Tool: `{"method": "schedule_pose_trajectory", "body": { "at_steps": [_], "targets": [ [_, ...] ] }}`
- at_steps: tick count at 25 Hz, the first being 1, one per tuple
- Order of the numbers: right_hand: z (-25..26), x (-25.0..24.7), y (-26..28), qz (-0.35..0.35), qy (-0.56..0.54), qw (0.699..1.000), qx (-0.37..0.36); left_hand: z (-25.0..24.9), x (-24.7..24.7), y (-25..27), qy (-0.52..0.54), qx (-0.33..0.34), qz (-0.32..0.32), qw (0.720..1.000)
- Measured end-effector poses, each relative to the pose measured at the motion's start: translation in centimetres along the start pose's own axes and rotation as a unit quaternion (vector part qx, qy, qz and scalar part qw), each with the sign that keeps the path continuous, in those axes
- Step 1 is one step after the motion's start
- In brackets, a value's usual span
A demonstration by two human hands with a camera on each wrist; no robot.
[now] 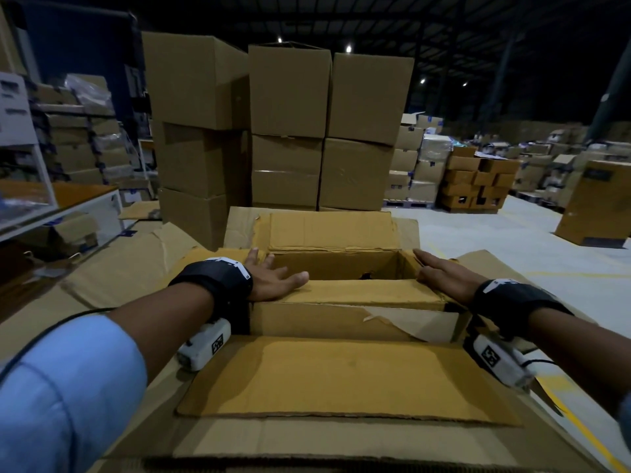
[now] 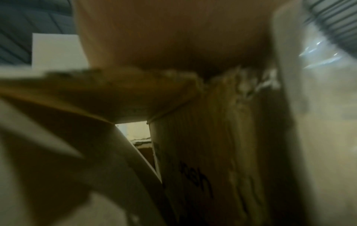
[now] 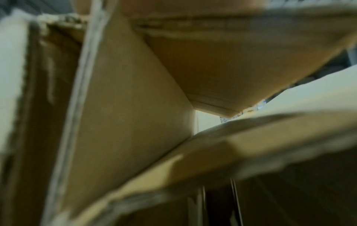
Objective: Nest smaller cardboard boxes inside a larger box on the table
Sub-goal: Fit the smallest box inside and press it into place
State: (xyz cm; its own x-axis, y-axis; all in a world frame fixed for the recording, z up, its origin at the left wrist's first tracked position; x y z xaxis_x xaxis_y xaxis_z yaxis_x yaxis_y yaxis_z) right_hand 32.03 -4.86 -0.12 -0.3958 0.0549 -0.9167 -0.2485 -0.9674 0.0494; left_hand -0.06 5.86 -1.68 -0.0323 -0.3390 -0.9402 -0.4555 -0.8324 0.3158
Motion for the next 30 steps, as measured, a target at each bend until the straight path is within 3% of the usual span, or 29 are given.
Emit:
{"method": "schedule_pose_trajectory", "body": {
  "at_steps": [3,8,13,19,24,27,30],
  "targets": [
    [0.2,0.0,0.1,0.0,0.02,1.0,0.0,0.0,0.1,-0.5,0.006,-0.005,0.015,1.0],
    [0.3,0.6,-0.1,0.006,0.177,0.984,0.005,-0.6,-0.6,0.0,-0.011,0.029,-0.014,0.999],
    [0.6,0.0,0.3,-0.03,0.118,0.992,0.019,0.0,-1.8,1.9,0.037,0.068,-0.088,0.993],
    [0.0,-0.8,1.4,-0.042,-0.063,0.995,0.071,0.2,-3.0,4.8,0.125,0.148,-0.18,0.964],
    [2.0,-0.5,3.1,0.001,0.018,0.999,0.032,-0.5,-4.1,9.2,0.056,0.2,-0.286,0.935],
    [4.0,-0.7,4.5,0.029,0.076,0.996,0.046,-1.8,-3.0,11.3,-0.041,0.228,-0.251,0.94],
    [3.6,-0.3,3.6,0.022,0.114,0.993,0.005,-3.1,-0.5,12.9,-0.039,0.248,-0.134,0.959]
  ]
}}
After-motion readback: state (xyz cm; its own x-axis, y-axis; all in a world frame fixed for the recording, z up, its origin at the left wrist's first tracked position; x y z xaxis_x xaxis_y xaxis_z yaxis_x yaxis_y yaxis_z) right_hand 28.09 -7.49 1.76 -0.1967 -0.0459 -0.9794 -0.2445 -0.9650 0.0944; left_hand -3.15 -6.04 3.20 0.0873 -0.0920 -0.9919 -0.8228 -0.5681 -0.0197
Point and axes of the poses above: each hand's wrist, its own y-axis away from the middle knuckle, its own x-axis out of the palm, z = x × y, the point moved 5 cm from there along -y, towards the middle knuckle, and after that the axes turned 4 degrees about y, right-handed, at the moved point
